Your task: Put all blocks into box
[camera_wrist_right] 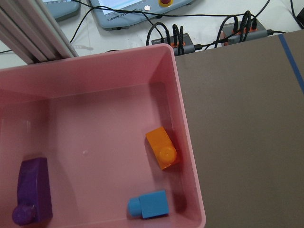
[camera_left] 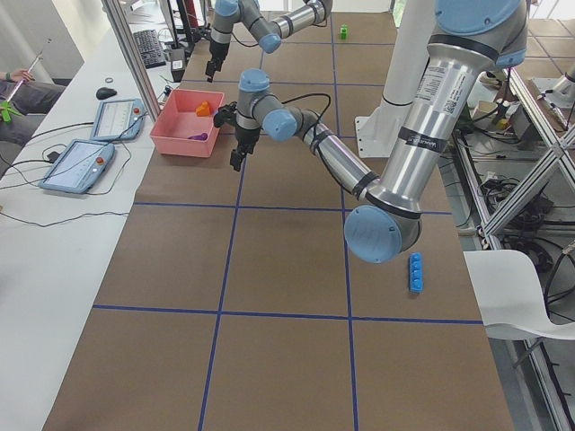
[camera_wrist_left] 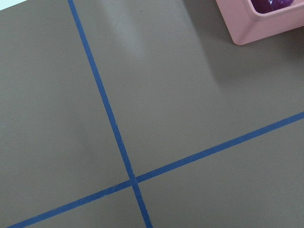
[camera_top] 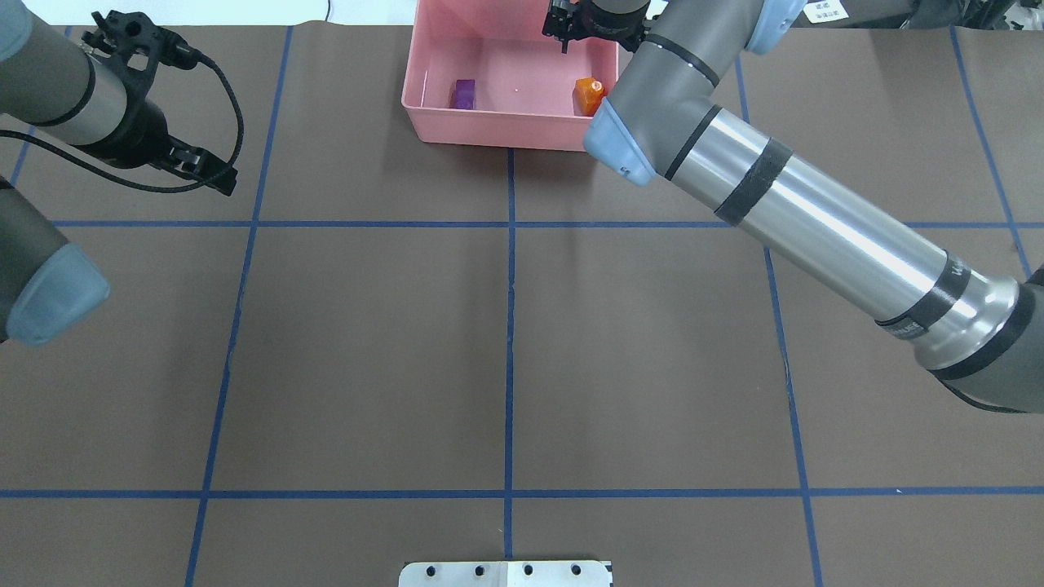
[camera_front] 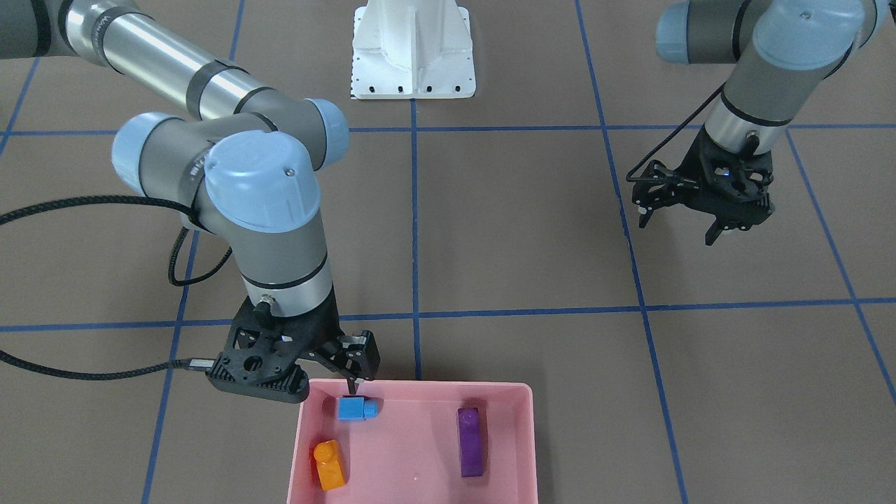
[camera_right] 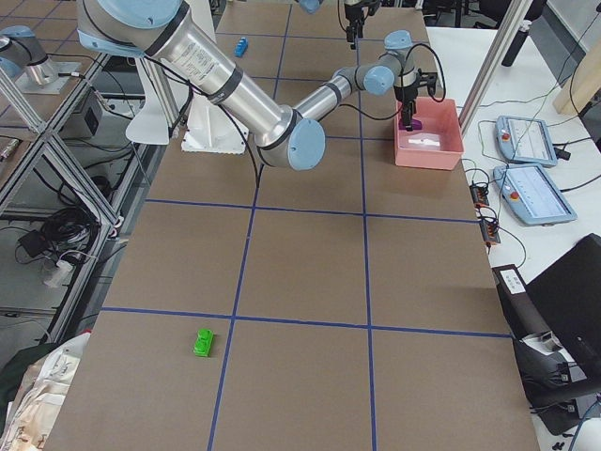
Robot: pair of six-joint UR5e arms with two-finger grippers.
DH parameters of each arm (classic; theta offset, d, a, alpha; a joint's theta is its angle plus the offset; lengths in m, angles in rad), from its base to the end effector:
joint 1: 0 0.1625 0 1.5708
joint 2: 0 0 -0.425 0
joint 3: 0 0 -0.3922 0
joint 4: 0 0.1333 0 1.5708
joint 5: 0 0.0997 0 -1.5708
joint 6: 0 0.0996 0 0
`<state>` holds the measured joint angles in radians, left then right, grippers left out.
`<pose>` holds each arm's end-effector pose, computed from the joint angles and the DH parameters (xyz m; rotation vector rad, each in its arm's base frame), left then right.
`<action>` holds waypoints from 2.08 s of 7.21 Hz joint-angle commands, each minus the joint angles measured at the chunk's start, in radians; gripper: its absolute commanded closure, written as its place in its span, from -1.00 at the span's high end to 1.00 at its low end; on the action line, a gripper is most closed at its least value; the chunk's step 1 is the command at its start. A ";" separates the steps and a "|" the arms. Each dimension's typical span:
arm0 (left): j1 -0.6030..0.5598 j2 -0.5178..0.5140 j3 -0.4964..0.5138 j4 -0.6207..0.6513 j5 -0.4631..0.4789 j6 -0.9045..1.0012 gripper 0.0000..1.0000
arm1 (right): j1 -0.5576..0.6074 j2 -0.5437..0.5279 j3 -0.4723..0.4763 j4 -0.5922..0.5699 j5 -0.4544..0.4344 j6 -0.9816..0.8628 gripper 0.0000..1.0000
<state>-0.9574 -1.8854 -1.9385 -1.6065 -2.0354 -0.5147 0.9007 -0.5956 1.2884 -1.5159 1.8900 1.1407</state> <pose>0.2554 -0.5168 0.3208 0.3587 0.7536 0.2597 -0.4113 -0.6833 0.1520 0.2192 -0.7740 0.3258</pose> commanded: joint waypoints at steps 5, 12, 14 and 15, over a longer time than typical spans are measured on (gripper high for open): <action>-0.012 0.442 -0.368 -0.032 -0.009 0.045 1.00 | 0.307 -0.704 0.749 -0.221 0.265 -0.554 1.00; 0.515 0.754 -0.366 -0.288 0.078 0.047 1.00 | 0.641 -1.203 0.917 -0.214 0.385 -1.087 1.00; 0.668 0.884 -0.366 -0.331 0.160 0.106 1.00 | 0.661 -1.219 0.919 -0.214 0.385 -1.089 1.00; 0.759 0.973 -0.364 -0.386 0.211 0.104 1.00 | 0.661 -1.219 0.919 -0.213 0.385 -1.089 1.00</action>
<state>-0.3078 -1.0154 -2.3036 -1.9369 -1.8855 -0.4224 1.5556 -1.8095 2.2067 -1.7300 2.2745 0.0556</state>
